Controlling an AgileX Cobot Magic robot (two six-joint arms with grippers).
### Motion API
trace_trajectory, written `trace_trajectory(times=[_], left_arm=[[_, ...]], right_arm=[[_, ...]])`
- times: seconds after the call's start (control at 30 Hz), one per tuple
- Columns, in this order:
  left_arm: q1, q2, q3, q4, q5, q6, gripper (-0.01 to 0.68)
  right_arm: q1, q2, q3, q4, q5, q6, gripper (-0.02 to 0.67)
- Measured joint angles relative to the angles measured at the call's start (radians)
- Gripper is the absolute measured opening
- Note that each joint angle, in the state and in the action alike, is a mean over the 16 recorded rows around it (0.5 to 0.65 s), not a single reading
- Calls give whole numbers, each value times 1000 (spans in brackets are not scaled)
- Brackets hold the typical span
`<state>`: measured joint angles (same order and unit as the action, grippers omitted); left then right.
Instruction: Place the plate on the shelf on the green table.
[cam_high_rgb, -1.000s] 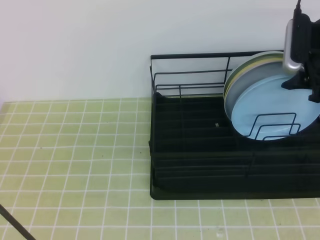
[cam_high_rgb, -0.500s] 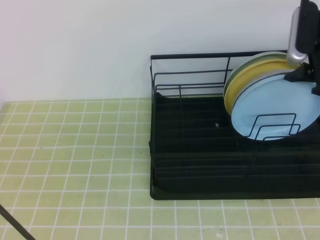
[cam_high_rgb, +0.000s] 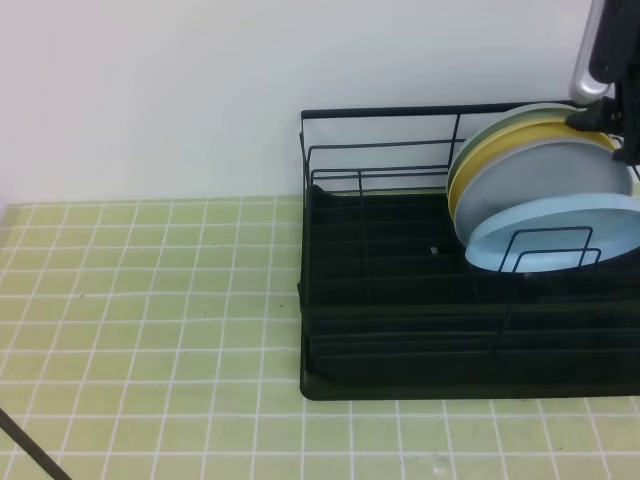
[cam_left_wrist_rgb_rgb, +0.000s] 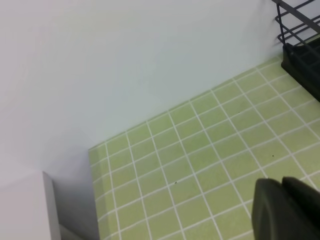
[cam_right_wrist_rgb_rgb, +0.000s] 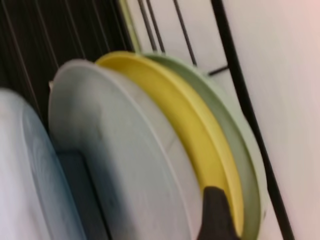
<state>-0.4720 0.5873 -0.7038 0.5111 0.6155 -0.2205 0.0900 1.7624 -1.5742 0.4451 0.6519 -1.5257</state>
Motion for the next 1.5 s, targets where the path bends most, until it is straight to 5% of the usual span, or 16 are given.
trace_trajectory(times=[0.83, 1.5], left_arm=[[0, -1, 0, -1, 17, -21, -1], [0, 0, 0, 40, 11, -22, -1]], right_arm=[[0, -75, 16, -18, 417, 15, 431], [17, -33, 95, -83, 113, 53, 419]])
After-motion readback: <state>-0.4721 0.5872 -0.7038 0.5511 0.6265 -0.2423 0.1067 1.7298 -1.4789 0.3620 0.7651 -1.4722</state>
